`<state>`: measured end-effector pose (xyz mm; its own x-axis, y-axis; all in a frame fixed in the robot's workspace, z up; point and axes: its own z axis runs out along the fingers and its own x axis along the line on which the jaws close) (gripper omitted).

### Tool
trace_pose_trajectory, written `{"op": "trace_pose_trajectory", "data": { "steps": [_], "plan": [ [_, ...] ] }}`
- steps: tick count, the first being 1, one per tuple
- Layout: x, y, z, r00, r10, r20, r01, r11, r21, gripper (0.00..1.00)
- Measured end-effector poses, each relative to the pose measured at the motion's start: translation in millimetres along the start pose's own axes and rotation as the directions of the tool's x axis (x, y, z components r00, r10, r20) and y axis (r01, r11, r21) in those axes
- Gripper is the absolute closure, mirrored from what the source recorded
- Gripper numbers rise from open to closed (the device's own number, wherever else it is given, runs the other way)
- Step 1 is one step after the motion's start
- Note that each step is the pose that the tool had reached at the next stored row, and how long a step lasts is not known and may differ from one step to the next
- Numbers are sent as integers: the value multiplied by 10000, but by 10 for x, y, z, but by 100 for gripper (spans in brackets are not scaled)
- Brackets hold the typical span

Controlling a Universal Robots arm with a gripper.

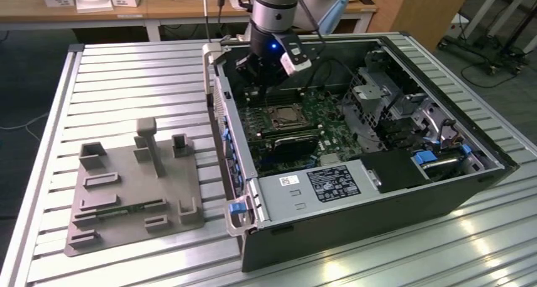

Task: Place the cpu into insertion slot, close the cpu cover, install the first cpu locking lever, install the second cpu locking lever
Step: 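Install the first cpu locking lever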

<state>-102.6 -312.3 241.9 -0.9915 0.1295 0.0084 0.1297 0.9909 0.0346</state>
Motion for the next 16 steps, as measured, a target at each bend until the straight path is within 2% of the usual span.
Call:
{"op": "trace_pose_trajectory", "data": {
  "steps": [6, 9, 12, 16],
  "plan": [
    [-112, 17, 2, 10000, -46, -2, 46, 10000, 2, 90],
    [-113, 17, 2, 9998, -176, -6, 176, 9998, -2, 90],
    [-109, 17, 3, 9985, -543, -18, 543, 9985, 0, 90],
    [-64, -2, 2, 9981, -613, -22, 613, 9981, 1, 90]
  ]
}}
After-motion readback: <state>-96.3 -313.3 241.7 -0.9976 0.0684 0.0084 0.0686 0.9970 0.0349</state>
